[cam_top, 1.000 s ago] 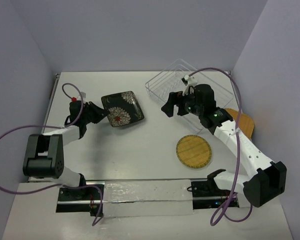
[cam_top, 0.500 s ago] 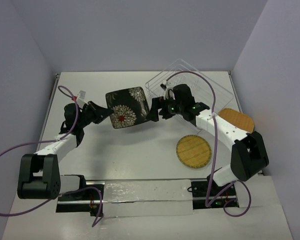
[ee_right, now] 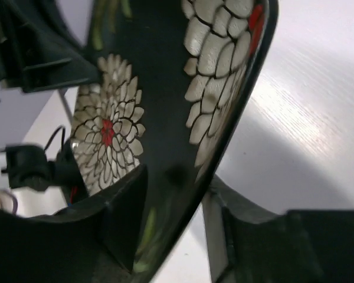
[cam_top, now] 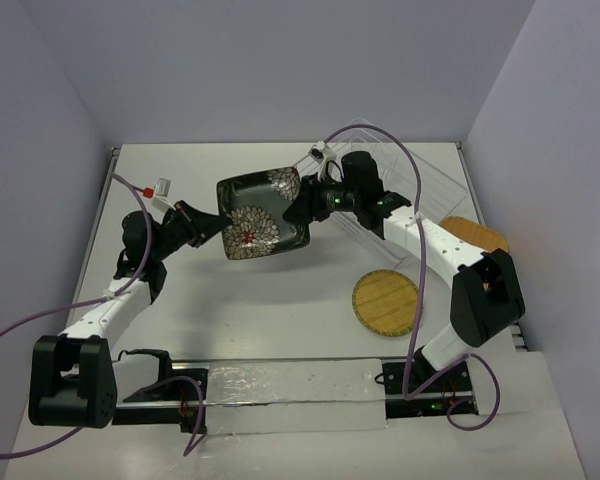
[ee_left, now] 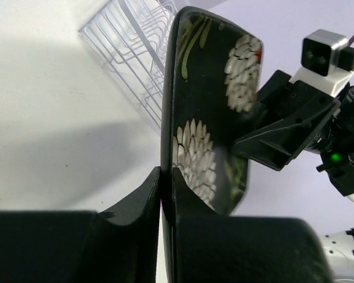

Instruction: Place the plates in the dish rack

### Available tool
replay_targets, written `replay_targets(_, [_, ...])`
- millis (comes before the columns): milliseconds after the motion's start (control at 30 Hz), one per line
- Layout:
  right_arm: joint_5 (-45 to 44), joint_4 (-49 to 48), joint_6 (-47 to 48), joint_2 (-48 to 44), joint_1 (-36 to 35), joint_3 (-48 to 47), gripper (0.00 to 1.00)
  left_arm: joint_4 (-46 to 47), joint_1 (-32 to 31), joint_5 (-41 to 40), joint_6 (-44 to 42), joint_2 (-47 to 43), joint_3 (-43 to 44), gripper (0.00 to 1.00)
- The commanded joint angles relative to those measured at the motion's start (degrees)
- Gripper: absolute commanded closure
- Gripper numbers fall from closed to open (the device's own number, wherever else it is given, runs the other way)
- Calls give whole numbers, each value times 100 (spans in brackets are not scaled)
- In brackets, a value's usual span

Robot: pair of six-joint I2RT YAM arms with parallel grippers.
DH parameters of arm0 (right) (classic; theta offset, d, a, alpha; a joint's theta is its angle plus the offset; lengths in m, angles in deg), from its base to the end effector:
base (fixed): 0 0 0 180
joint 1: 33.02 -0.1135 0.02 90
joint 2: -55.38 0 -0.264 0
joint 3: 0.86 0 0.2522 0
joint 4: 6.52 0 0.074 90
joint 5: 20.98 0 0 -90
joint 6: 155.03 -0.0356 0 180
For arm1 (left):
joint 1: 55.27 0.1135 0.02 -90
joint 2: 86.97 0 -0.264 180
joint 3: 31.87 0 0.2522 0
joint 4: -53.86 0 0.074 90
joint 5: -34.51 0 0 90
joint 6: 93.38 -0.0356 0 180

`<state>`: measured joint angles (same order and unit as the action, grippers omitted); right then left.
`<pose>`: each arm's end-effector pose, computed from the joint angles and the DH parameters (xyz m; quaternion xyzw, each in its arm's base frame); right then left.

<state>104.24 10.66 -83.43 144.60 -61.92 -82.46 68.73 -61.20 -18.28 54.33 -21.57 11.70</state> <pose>0.3052 0.1919 0.3008 -0.2358 0.7847 0.4395 0.3682 0.2423 -0.0468 0.2474 -0.1196 0.7307 -0.5342 0.4079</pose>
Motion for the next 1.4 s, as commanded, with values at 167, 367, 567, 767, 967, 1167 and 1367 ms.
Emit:
replay_targets(167, [-583,-286,438,-631,27,-525,100,96,-84,128,-285,-271,846,5])
replay_targets(367, [-1904,844,1291,-1044,677,-1433,100,-2301,-84,-1707,-1354,-583,2019,1])
replay_targets(567, [-3091,1619,2804,-1015,1475,-2500,100,-3433,-84,-3890,-1861,-976,2549,1])
replay_targets(767, [-3818,2196,4453,-439,1905,-3256,100,-3732,-84,-4451,-2109,-1229,2471,1])
replay_targets(967, [-4001,2295,5377,110,2185,-3709,100,-3677,-75,-4658,-2176,-1369,2351,1])
replay_targets(1167, [-3692,2295,5716,814,2310,-4275,100,-3676,-75,-4678,-2317,-1354,2362,1])
replay_targets(1367, [-3864,2288,5588,1537,2310,-4933,100,-3689,-75,-4679,-2350,-1312,2380,1])
